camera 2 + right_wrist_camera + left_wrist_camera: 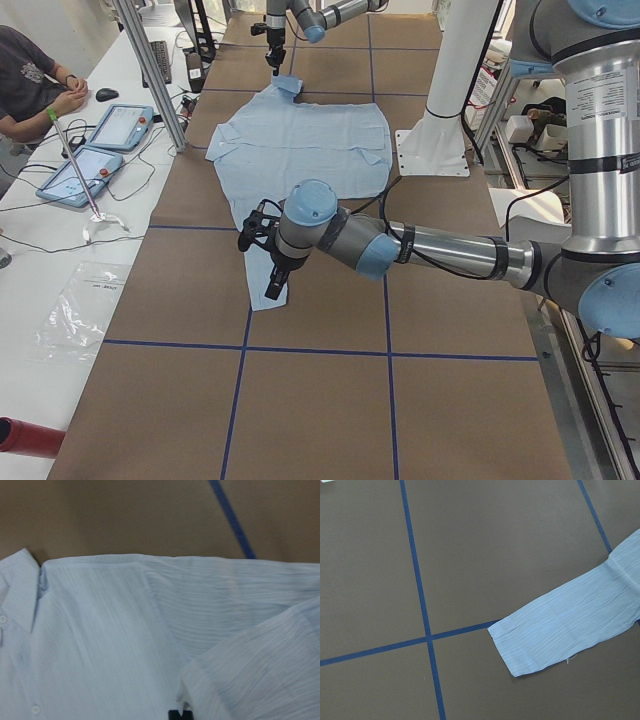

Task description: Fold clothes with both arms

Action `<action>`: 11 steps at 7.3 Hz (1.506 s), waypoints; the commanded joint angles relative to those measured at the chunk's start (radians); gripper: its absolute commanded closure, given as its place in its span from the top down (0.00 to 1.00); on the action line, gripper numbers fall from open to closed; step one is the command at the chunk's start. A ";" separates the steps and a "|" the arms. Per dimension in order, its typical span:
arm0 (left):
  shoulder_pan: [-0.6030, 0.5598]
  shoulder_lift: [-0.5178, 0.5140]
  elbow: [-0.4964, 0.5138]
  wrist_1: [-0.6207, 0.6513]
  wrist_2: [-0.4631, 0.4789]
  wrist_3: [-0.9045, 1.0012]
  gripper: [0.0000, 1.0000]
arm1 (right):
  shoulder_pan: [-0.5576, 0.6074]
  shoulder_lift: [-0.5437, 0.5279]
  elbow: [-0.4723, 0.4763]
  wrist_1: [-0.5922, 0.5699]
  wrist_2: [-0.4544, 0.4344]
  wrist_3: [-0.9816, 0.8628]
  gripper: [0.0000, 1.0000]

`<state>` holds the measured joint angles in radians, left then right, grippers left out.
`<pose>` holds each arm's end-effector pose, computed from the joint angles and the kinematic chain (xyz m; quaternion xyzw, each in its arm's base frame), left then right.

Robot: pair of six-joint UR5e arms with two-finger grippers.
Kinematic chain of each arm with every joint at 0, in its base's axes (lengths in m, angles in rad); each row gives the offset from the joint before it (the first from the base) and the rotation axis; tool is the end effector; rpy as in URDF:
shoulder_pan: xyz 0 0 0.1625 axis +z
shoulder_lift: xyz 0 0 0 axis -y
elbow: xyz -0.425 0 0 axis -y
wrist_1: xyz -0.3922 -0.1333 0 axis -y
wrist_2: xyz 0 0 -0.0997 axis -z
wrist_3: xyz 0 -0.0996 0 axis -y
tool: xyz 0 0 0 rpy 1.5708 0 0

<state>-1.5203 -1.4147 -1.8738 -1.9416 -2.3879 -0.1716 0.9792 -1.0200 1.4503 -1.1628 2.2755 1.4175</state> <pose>-0.0383 -0.4448 0.5348 0.1909 0.4077 0.0478 0.8917 -0.3344 -0.6210 0.3377 -0.0611 -0.4915 0.2154 0.8416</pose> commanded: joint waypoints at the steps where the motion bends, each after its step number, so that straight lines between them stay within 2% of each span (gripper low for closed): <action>1: -0.001 -0.001 -0.005 -0.002 -0.001 0.003 1.00 | -0.118 0.241 -0.144 0.009 -0.152 0.203 0.00; 3: 0.000 -0.004 -0.011 -0.002 0.001 0.004 1.00 | -0.197 0.421 -0.308 0.015 -0.241 0.221 0.00; 4: 0.000 -0.006 -0.011 -0.002 0.001 0.003 1.00 | -0.217 0.443 -0.318 0.031 -0.251 0.221 0.00; 6: 0.000 -0.006 -0.011 -0.003 0.001 0.000 1.00 | -0.273 0.475 -0.349 0.071 -0.335 0.225 0.00; 9: 0.018 -0.006 -0.005 -0.002 0.003 -0.003 1.00 | -0.300 0.494 -0.352 0.072 -0.349 0.228 0.00; 10: 0.055 -0.013 0.007 -0.005 0.006 -0.026 1.00 | -0.313 0.494 -0.352 0.072 -0.366 0.241 0.61; 11: 0.095 -0.042 0.028 -0.005 0.007 -0.076 1.00 | -0.332 0.494 -0.354 0.072 -0.407 0.250 0.98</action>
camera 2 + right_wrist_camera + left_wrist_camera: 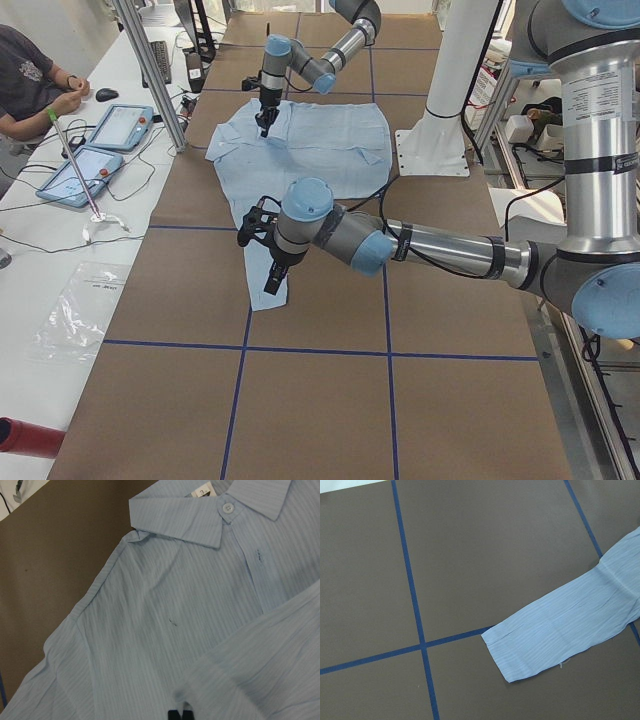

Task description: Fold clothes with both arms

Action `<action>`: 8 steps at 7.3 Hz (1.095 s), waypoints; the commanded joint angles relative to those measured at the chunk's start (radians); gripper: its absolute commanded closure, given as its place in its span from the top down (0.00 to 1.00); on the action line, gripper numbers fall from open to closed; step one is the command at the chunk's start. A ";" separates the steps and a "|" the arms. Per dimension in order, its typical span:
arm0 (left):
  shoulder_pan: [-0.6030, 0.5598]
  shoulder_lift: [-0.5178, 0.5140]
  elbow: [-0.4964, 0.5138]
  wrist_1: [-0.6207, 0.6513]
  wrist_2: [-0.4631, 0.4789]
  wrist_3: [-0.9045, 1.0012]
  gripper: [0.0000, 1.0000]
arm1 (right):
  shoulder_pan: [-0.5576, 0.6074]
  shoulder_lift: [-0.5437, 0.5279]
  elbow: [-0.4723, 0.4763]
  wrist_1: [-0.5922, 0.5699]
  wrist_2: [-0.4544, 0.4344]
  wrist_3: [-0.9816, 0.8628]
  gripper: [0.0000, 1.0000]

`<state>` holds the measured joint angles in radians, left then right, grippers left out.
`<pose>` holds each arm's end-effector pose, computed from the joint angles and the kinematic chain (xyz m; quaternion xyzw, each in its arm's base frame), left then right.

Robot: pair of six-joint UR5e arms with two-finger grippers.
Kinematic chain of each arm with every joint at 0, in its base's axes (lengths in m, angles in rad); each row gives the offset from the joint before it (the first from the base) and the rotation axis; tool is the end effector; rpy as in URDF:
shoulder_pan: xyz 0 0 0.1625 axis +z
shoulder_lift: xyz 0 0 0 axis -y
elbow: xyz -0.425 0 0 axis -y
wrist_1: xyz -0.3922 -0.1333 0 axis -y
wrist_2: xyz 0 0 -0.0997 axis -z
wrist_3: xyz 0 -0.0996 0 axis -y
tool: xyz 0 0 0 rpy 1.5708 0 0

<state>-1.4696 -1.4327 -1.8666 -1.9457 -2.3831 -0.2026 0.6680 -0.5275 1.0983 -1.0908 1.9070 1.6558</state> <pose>-0.0153 -0.4534 0.5302 0.1813 0.4133 0.0589 0.8904 -0.5881 -0.5920 0.1247 0.0035 -0.5152 0.2356 0.8240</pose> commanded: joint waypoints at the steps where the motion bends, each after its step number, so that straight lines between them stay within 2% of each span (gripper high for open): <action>1: 0.090 -0.046 0.035 -0.001 0.002 -0.098 1.00 | -0.031 0.010 -0.015 0.008 -0.069 0.016 0.99; 2: 0.148 -0.089 0.102 -0.047 0.027 -0.159 1.00 | -0.031 0.020 -0.017 0.012 -0.069 0.039 0.99; 3: 0.182 -0.113 0.192 -0.156 0.069 -0.255 0.99 | -0.030 0.033 -0.012 0.011 -0.069 0.071 0.99; 4: 0.213 -0.159 0.302 -0.233 0.071 -0.368 0.96 | -0.027 0.031 0.009 0.003 -0.059 0.076 0.99; 5: 0.269 -0.194 0.395 -0.310 0.091 -0.414 0.96 | -0.018 0.015 0.035 -0.007 -0.043 0.075 0.99; 6: 0.275 -0.225 0.480 -0.370 0.097 -0.429 0.96 | -0.001 -0.015 0.111 -0.080 -0.019 0.075 0.99; 7: 0.303 -0.227 0.498 -0.375 0.099 -0.493 0.92 | 0.011 -0.079 0.202 -0.110 -0.004 0.073 0.99; 8: 0.331 -0.221 0.503 -0.375 0.099 -0.526 0.90 | 0.025 -0.124 0.251 -0.112 0.010 0.073 0.99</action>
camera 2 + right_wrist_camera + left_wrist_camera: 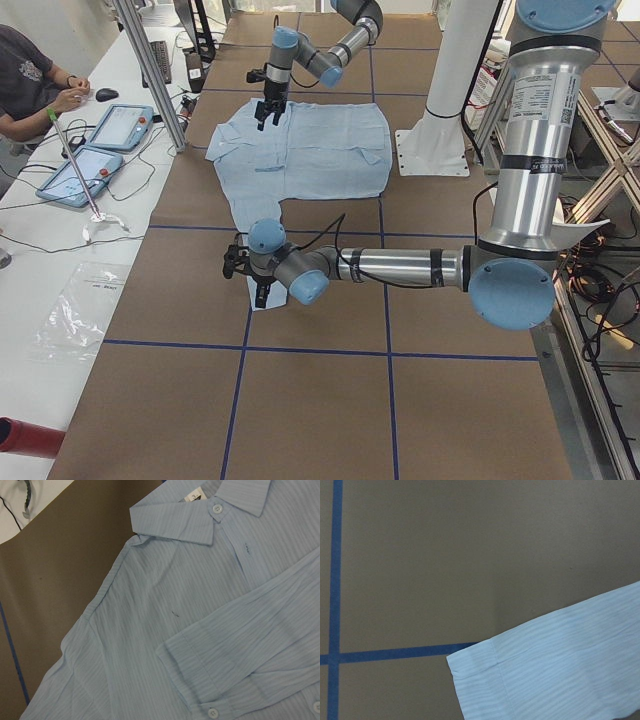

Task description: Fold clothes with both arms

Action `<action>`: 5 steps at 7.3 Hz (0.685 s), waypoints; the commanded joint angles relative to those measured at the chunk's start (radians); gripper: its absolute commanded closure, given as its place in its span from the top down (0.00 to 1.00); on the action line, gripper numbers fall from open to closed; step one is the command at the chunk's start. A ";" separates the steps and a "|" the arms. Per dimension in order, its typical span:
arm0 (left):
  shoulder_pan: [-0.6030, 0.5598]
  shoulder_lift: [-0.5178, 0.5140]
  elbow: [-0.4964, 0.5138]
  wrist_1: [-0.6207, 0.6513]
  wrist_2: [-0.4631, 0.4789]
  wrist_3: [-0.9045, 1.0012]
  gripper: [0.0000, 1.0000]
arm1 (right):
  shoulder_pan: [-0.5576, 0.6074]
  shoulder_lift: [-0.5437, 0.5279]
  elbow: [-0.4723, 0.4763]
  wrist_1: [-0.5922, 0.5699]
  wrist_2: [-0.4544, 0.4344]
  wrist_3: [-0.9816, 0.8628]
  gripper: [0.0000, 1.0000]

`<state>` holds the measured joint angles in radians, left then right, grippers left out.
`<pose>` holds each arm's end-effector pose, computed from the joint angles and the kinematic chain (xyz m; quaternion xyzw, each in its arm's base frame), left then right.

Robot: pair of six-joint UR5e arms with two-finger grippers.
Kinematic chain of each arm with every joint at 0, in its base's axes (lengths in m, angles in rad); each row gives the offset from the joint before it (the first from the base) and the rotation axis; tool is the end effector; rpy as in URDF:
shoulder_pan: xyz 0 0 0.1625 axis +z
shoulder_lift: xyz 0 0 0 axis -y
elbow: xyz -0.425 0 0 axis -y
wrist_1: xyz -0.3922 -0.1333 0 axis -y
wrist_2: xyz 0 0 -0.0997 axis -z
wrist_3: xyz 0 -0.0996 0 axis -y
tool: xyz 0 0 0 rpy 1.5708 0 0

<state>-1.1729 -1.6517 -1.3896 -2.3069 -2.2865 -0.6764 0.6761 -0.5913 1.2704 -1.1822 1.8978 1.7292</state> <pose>0.1503 -0.5328 0.6266 0.0813 0.4357 -0.0151 0.8963 -0.5518 -0.5726 0.1112 -0.0069 -0.5212 0.2685 0.8101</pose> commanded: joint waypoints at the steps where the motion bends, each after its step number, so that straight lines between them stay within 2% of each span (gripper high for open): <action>1: 0.038 0.006 0.027 -0.014 0.004 -0.063 0.89 | 0.022 -0.065 0.084 -0.022 0.026 0.000 0.99; 2: 0.050 0.006 0.044 -0.014 0.002 -0.077 0.83 | 0.022 -0.067 0.089 -0.027 0.029 0.000 0.99; 3: 0.058 0.004 0.050 -0.016 0.001 -0.084 0.82 | 0.023 -0.088 0.108 -0.027 0.029 -0.003 0.99; 5: 0.078 0.004 0.052 -0.016 0.002 -0.098 0.70 | 0.043 -0.094 0.115 -0.028 0.053 -0.007 0.99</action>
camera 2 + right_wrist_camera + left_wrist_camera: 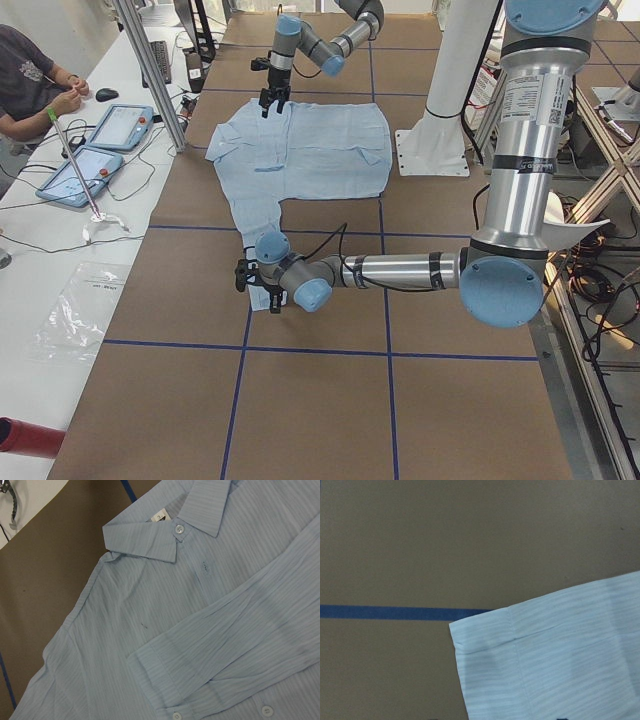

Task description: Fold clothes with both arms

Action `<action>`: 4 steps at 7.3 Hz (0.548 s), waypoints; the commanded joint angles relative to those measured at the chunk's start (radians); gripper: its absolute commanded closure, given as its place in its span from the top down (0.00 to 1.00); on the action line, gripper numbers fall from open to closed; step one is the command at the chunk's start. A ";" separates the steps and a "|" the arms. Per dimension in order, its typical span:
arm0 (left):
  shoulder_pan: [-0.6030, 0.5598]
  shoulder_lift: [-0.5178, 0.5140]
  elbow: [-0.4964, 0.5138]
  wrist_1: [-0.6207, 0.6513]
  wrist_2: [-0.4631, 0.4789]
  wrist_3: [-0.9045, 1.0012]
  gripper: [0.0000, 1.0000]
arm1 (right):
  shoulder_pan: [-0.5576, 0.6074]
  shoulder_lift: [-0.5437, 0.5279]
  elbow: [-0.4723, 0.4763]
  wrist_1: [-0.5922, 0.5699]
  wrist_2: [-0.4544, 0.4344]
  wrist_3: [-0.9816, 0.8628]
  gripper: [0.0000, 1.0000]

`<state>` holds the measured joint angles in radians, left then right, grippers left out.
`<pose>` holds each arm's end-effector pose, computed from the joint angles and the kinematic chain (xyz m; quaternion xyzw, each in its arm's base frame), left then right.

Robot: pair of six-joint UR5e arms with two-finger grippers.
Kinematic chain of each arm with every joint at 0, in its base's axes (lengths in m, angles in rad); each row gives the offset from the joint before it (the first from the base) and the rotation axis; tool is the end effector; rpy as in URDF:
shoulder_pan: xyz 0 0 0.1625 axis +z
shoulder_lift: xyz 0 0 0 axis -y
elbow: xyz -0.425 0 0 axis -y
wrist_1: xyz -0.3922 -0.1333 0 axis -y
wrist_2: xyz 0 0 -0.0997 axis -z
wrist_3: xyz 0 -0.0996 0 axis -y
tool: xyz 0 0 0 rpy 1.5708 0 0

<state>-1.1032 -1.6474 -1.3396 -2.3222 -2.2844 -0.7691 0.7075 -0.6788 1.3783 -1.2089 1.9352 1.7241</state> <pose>0.1848 -0.5170 0.6529 0.0309 0.4317 -0.0330 0.9009 -0.5146 -0.5688 0.1352 -0.0141 -0.5215 0.2705 0.8091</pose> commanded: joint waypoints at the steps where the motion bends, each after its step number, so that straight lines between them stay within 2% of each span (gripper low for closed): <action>1: 0.011 0.000 0.006 0.001 0.003 -0.004 0.70 | 0.015 -0.027 0.027 -0.001 0.022 -0.001 0.99; 2: 0.013 0.001 0.007 0.001 0.003 -0.003 0.64 | 0.015 -0.033 0.030 -0.001 0.022 -0.001 0.99; 4: 0.013 0.017 0.003 -0.005 0.003 -0.004 0.34 | 0.023 -0.033 0.030 -0.006 0.024 -0.001 0.99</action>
<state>-1.0913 -1.6390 -1.3346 -2.3224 -2.2818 -0.7728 0.7254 -0.7109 1.4070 -1.2127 1.9579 1.7227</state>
